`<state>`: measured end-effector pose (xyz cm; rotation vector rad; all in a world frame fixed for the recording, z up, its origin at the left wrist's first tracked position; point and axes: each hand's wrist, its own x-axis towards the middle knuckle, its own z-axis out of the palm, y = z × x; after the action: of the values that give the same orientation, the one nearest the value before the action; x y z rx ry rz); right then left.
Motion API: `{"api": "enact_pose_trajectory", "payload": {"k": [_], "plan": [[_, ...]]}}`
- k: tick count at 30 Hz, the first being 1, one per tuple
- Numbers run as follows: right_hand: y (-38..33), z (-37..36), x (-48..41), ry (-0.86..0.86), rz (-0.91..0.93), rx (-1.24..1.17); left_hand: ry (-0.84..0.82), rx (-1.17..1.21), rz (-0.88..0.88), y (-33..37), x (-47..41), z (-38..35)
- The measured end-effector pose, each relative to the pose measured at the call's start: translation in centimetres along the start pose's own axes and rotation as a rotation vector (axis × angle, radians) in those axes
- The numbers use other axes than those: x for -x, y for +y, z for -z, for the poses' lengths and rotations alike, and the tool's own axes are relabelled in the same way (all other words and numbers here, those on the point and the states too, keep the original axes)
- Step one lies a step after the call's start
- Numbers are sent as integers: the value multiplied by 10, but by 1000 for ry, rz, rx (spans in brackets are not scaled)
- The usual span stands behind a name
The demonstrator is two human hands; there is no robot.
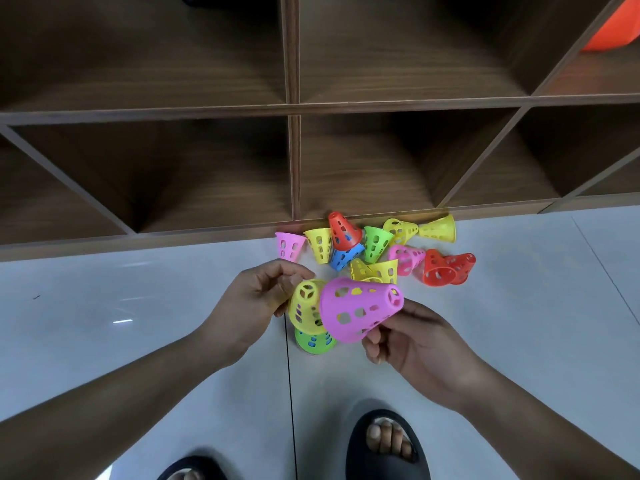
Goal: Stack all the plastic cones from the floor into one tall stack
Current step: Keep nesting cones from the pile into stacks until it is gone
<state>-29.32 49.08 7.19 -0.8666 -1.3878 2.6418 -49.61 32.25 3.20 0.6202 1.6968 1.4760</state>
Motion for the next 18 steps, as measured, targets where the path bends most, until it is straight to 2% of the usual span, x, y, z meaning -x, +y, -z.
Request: {"api": "enact_pose_trajectory", "payload": {"k": [8, 14, 18], "plan": [[16, 3, -10, 40, -43, 109, -18, -170, 44, -16, 10, -10], [38, 17, -22, 168, -170, 229, 1, -325, 87, -33, 8, -1], [46, 29, -28, 208, -228, 274, 6, -342, 180, -45, 5, 5]]}}
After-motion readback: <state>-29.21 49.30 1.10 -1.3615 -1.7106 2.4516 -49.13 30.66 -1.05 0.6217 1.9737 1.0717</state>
